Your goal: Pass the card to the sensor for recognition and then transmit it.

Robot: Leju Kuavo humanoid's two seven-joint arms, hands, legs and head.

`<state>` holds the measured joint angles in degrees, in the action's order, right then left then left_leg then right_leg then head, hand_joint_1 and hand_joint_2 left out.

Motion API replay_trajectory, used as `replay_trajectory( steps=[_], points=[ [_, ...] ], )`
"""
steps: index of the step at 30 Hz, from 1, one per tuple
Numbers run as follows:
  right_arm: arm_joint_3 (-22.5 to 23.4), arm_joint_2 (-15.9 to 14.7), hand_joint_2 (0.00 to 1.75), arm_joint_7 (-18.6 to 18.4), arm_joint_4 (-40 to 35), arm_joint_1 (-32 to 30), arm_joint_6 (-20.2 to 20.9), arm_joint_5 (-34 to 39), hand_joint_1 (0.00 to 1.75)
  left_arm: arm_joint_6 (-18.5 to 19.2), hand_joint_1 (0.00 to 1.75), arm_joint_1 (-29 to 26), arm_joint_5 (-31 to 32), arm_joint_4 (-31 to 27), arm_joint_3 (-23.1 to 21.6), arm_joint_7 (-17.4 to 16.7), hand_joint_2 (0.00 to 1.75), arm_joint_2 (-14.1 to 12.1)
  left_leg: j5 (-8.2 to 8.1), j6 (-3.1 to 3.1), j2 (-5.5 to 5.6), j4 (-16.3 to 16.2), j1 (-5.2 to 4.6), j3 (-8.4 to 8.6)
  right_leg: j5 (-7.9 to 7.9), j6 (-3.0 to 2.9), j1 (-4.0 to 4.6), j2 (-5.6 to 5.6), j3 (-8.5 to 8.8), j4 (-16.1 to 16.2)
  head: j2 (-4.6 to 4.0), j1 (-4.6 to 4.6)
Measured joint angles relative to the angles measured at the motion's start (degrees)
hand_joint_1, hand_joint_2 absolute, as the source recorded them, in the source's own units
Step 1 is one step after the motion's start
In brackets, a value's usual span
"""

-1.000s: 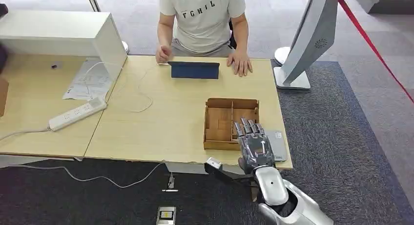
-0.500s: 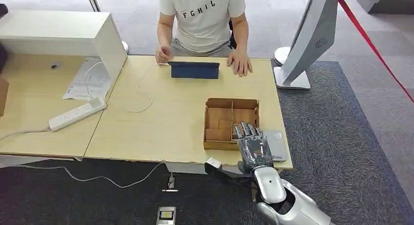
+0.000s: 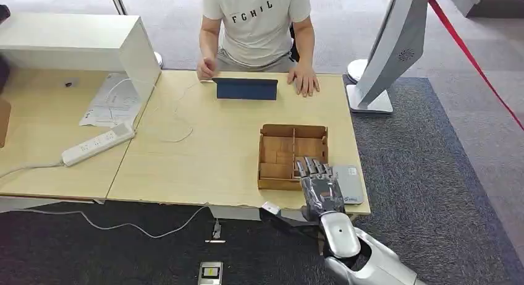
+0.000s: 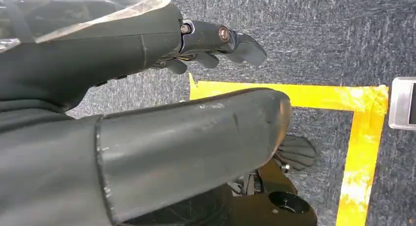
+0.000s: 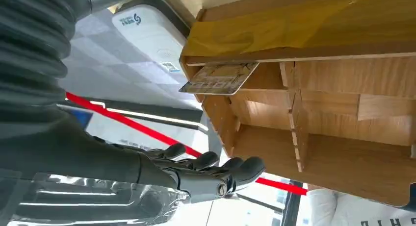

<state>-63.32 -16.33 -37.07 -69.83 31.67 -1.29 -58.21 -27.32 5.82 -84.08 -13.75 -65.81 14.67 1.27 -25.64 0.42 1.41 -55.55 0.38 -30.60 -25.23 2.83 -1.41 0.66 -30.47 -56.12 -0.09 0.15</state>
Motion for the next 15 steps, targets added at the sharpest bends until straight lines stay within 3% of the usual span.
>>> replay_trajectory(
  steps=[11,15],
  points=[
    [-1.0,0.0,1.75,-0.5,2.5,1.7,-2.0,0.9,0.00,0.2,0.00,0.0,0.0,0.0,0.0,0.2,0.00,-0.3,0.00,0.00,0.00,0.0,0.00,0.00,0.00,0.00,0.00,0.00,0.00,0.0,0.00,0.00],
    [-1.4,0.0,1.75,1.0,3.6,2.8,-2.1,1.9,0.00,0.4,0.00,0.0,-0.3,0.0,0.0,-0.4,0.00,-0.6,0.00,0.00,0.00,0.0,0.00,-0.01,0.00,0.00,0.00,0.00,0.00,0.0,0.00,0.00]
  ],
)
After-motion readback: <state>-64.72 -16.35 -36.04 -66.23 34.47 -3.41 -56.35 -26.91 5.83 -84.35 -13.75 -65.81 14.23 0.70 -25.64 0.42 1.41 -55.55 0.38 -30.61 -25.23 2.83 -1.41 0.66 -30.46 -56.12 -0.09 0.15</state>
